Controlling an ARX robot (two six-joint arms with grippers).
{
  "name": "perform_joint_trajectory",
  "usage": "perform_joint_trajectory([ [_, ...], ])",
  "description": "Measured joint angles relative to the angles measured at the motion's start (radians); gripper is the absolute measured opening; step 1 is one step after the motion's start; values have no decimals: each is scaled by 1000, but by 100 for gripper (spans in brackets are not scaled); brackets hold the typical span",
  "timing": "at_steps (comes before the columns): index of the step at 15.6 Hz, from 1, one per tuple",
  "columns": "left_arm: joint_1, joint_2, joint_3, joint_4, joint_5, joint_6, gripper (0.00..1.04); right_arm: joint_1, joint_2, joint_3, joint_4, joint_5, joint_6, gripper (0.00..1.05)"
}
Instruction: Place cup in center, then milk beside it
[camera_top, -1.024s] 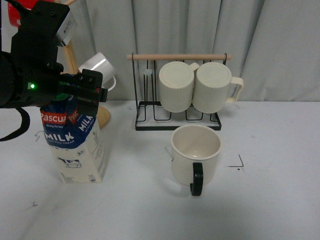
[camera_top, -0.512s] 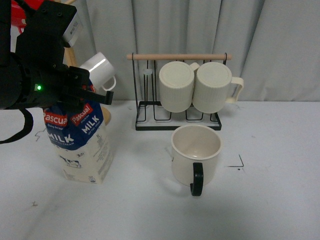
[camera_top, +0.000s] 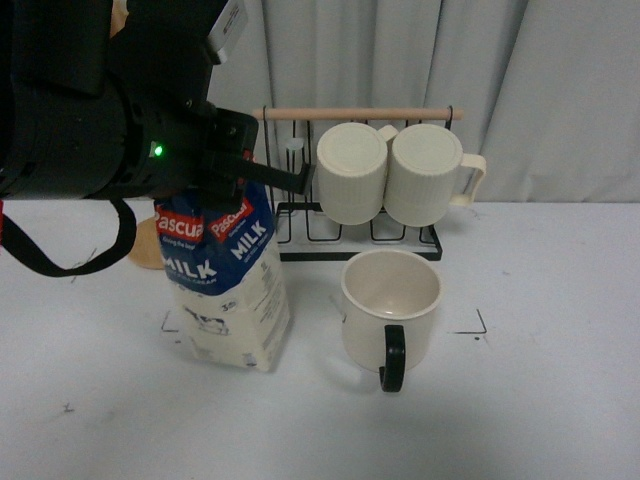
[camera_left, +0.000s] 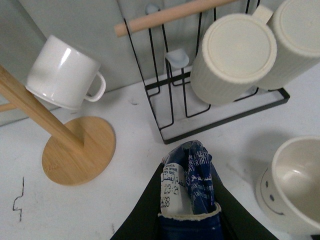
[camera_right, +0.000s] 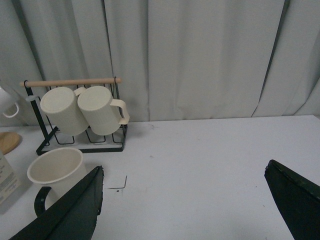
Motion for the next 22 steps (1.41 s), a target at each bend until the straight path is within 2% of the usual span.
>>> perform_joint_trajectory([
  [7, -102, 96, 43, 42, -111, -32, 18, 0, 0, 0, 0, 0, 0, 98],
  [14, -126, 130, 73, 16, -177, -109, 18, 0, 0, 0, 0, 0, 0, 98],
  [15, -125, 130, 83, -10, -173, -138, 23, 0, 0, 0, 0, 0, 0, 98],
  [17, -117, 130, 97, -47, -139, -221, 47, 0, 0, 0, 0, 0, 0, 98],
  [20, -105, 116, 84, -64, -76, -314, 70, 0, 0, 0, 0, 0, 0, 98],
  [22, -84, 28, 26, -11, -10, -391, 90, 0, 0, 0, 0, 0, 0, 98],
])
